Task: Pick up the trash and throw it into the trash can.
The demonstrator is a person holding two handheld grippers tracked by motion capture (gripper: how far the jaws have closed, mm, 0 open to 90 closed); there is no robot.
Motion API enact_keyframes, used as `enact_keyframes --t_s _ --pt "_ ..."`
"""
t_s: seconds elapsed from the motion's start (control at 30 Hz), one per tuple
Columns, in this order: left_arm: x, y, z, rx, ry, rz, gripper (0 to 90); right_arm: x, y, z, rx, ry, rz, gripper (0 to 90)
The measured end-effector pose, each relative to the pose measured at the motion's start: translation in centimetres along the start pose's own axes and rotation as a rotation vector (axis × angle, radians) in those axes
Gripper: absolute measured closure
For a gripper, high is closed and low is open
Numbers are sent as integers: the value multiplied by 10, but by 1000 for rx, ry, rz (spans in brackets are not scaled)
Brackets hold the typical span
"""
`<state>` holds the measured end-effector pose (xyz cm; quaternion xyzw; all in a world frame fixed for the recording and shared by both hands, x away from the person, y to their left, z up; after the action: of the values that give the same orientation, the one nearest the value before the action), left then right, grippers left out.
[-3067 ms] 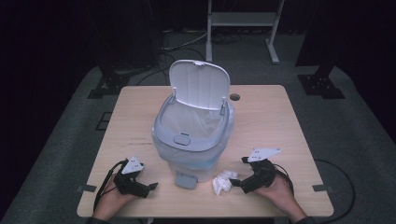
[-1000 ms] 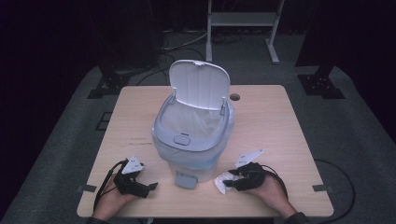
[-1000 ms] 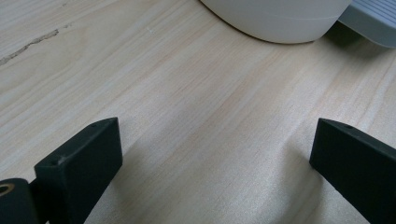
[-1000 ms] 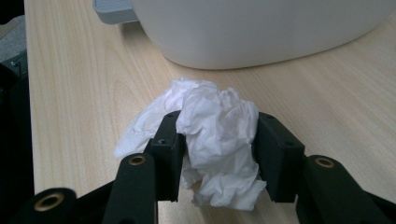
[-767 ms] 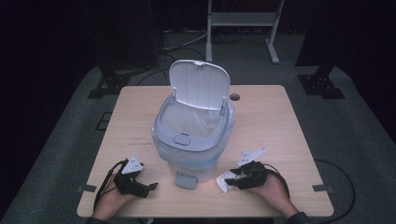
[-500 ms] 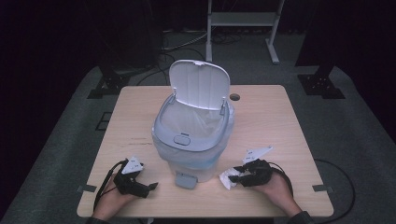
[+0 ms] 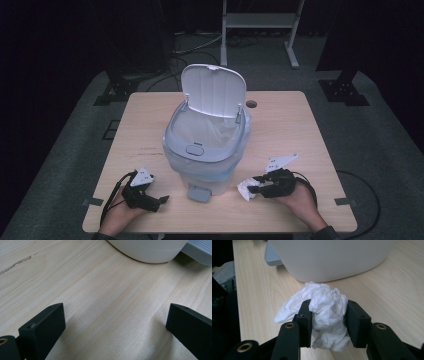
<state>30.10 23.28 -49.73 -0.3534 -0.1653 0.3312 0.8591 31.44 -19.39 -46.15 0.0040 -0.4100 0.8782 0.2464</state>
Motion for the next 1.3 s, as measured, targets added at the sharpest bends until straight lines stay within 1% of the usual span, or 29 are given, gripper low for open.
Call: enact_keyframes --t_s 0.13,0.27,0.47,0.63,1.1,1.3 --pt "0 0 0 0 0 0 14 -2 0 3 -8 -10 -9 593" --pt "0 0 0 0 0 -1 14 -2 -2 9 -27 -8 -12 593" --pt "0 0 0 0 0 -1 14 -3 -5 17 -41 5 -2 598" --pt "0 0 0 0 -1 -1 14 -3 -6 22 -52 0 -9 601" --pt "0 0 0 0 -1 1 14 -2 -14 39 -93 2 5 607" --pt "0 0 0 3 0 -2 14 -1 -21 49 -115 2 13 608"
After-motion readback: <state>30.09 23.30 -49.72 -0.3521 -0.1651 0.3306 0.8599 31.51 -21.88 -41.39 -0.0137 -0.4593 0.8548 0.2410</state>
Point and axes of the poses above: each handheld gripper's, and its own axes: z roughly backward along the jaws, y roughly out of its underside, x roughly to its left, the point moved 2 cm from there along -z, roughly forward along the jaws, and after that the axes turned 3 degrees about -y, right-handed, at the moved point
